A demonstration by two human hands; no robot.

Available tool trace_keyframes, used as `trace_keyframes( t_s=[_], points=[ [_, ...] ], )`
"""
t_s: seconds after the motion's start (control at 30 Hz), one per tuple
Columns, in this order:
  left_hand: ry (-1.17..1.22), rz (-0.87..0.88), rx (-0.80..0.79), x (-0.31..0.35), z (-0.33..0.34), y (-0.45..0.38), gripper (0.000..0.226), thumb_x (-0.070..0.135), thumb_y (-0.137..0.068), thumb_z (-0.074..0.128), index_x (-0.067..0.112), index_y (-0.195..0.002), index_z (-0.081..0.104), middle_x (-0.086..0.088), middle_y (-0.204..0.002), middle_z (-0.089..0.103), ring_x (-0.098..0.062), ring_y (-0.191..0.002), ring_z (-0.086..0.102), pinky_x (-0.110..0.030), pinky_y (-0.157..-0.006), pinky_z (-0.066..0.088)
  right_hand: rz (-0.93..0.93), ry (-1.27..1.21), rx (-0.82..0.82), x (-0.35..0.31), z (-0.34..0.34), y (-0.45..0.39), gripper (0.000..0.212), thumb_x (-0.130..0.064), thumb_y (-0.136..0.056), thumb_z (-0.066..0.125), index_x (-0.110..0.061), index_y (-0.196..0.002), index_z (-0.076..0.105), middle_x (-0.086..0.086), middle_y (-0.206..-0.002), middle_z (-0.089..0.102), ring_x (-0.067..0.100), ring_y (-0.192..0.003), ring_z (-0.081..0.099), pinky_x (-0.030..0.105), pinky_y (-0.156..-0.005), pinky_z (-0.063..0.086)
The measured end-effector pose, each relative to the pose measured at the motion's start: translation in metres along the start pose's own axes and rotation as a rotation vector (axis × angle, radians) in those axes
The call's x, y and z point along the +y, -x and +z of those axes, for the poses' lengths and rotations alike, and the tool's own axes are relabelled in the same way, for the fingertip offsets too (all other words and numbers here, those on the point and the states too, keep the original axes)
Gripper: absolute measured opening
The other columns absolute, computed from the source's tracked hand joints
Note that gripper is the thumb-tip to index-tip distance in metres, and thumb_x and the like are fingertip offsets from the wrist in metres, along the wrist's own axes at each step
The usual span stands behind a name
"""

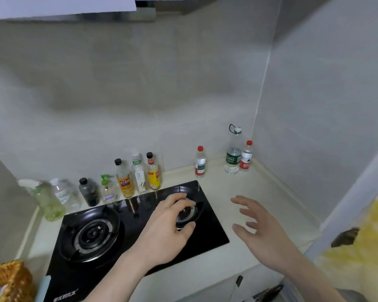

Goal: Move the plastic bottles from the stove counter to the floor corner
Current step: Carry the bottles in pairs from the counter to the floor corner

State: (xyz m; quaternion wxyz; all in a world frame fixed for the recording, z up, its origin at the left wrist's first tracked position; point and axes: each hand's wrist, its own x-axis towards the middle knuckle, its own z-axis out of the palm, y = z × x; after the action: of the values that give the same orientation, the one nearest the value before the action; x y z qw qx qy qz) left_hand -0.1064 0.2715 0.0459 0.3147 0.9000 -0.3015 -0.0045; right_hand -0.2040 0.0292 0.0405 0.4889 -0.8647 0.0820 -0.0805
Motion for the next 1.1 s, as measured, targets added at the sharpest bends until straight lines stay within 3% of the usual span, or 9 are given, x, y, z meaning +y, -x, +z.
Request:
trace_keyframes(
  t_s=[0.47, 0.9, 1.1],
  points=[
    [0.038, -0.14, 0.108, 0.038, 0.076, -0.107, 0.046, 0.045, -0.087, 0.063, 0.045, -0.132, 0.053, 0.032, -0.146, 0.034, 0.001, -0.139, 0.034, -0.028, -0.118, 0.032, -0.066, 0.087, -0.168, 0.078, -0.107, -0.123, 0.052, -0.023, -0.094, 0.065, -0.054, -0.131, 0.048, -0.039, -0.144, 0.038, -0.01, -0.129, 0.048, 0.022, -0.108, 0.045],
    [0.0, -0.183, 0.106, 0.011, 0.084, -0.179, 0.046, 0.041, -0.085, 0.065, 0.044, -0.13, 0.055, 0.026, -0.145, 0.036, 0.0, -0.134, 0.04, -0.021, -0.115, 0.031, -0.067, 0.091, -0.176, 0.106, -0.115, -0.199, 0.051, -0.023, -0.092, 0.066, -0.051, -0.131, 0.049, -0.036, -0.14, 0.044, -0.011, -0.128, 0.049, 0.02, -0.105, 0.046],
    [-0.032, -0.19, 0.021, -0.008, 0.099, -0.223, 0.047, 0.042, -0.084, 0.065, 0.04, -0.131, 0.057, 0.019, -0.146, 0.04, -0.006, -0.132, 0.044, -0.023, -0.113, 0.034, 0.002, 0.122, -0.151, 0.132, -0.125, -0.221, 0.052, -0.024, -0.092, 0.066, -0.051, -0.132, 0.048, -0.037, -0.139, 0.041, -0.01, -0.126, 0.049, 0.02, -0.103, 0.045]
  ],
)
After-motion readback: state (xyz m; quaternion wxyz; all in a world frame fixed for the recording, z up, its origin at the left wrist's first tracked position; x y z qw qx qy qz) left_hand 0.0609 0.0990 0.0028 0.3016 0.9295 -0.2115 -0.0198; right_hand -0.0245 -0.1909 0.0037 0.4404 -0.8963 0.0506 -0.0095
